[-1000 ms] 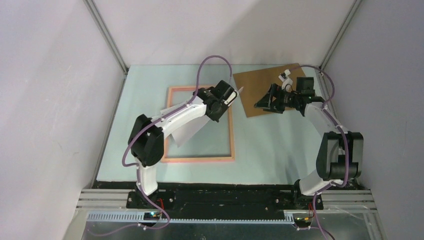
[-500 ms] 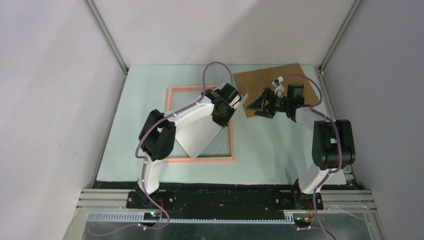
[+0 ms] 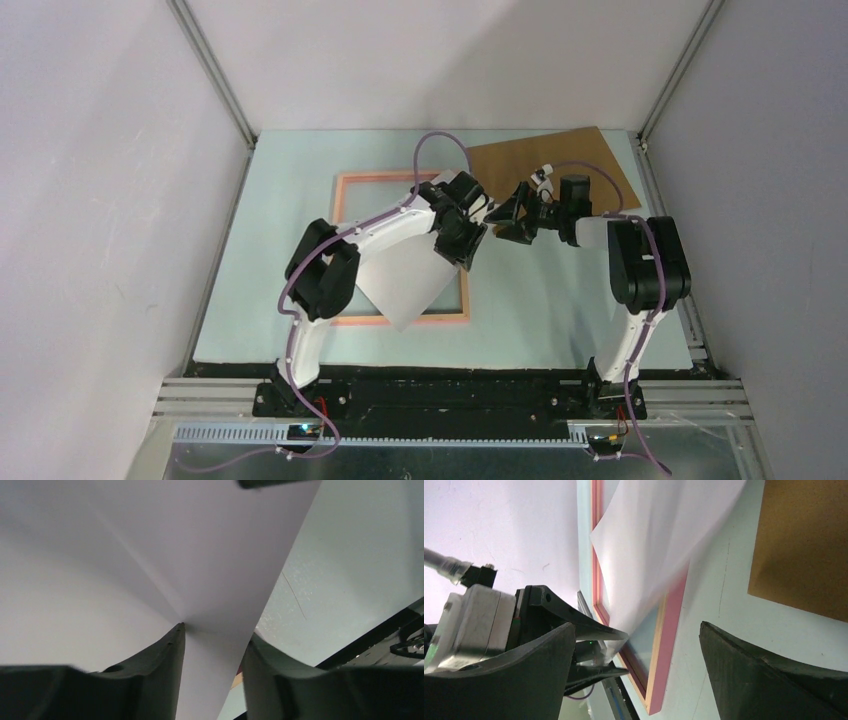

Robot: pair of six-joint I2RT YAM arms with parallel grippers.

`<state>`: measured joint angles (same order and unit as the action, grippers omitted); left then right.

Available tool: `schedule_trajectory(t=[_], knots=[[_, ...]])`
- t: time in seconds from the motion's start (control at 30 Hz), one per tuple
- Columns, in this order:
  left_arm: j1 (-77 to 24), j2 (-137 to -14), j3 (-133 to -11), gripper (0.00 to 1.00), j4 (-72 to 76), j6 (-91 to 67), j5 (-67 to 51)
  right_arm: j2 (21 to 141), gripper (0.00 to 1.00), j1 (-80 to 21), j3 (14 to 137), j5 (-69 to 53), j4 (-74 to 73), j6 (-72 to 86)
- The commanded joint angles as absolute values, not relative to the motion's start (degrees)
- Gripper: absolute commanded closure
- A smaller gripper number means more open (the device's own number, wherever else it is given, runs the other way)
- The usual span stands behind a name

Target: Put the photo into the frame

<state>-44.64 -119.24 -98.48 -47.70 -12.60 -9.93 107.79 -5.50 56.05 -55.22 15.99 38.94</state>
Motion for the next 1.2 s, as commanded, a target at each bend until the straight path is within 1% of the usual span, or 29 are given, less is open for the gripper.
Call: schedule_trajectory(t=[0.0,0.13,0.23,0.3,0.37,0.4,0.43,0.47,0.57,0.6,0.63,0.7,0.77,0.8,0.97,1.1,1.17], knots=[[-45.23,-118.34,-100.9,0.47,-47.02,-13.4,-11.48,108.92,0.02,-6.05,56.05,-57.74,21.81,41.51],[-45.24,-117.58,-101.15,0.38,-47.0,-13.23,-11.74,110.24,0.04,-6.81,56.05,-58.16,22.55,41.8],[-45.2,-117.02,-101.2,0.35,-47.02,-12.92,-11.86,111.26,0.08,-7.33,56.07,-58.24,23.52,42.04],[-45.22,-116.53,-101.05,0.34,-46.94,-12.58,-11.75,111.73,0.13,-7.45,56.03,-58.3,23.85,42.13],[-45.24,-115.74,-100.87,0.33,-47.0,-12.12,-11.46,111.99,0.22,-7.24,56.01,-58.1,23.81,42.0],[-45.19,-115.11,-100.8,0.33,-46.95,-11.9,-11.31,112.07,0.25,-6.89,56.15,-58.06,23.73,41.61],[-45.2,-114.73,-100.65,0.33,-46.99,-11.37,-10.78,112.26,0.31,-6.61,56.42,-58.02,22.56,41.15],[-45.23,-113.89,-100.51,0.33,-47.01,-10.69,-10.44,112.42,0.34,-6.09,57.19,-57.93,20.47,39.86],[-45.02,-111.55,-99.14,0.33,-47.01,-8.72,-7.79,112.88,0.62,-4.44,59.14,-57.9,17.61,37.59],[-44.92,-110.17,-98.75,0.33,-47.02,-7.58,-7.15,113.17,0.68,-4.15,59.63,-57.95,16.09,36.42],[-44.56,-109.45,-97.94,0.32,-47.02,-6.96,-6.09,113.36,0.79,-3.76,60.81,-58.21,15.12,35.75],[-43.53,-107.11,-96.74,0.32,-47.02,-5.31,-5.27,113.97,0.9,-3.37,63.03,-58.96,12.23,33.74],[-42.0,-104.67,-95.74,0.31,-47.02,-3.6,-5.25,114.51,0.98,-3.44,65.85,-59.08,8.12,30.73],[-41.44,-103.18,-95.11,0.31,-47.02,-2.37,-5.29,114.94,1.0,-3.52,67.03,-59.16,4.69,28.09],[-37.17,-97.77,-93.27,0.31,-46.98,2.35,-3.91,118.21,1.0,-4.75,77.81,-59.73,-9.41,17.8],[-35.64,-94.05,-90.32,0.31,-46.99,5.59,-0.94,124.42,1.0,-5.89,87.76,-60.4,-23.44,11.47],[-35.41,-92.58,-88.83,0.31,-47.02,6.16,-0.3,127.24,1.0,-6.19,92.65,-60.78,-27.91,9.53]])
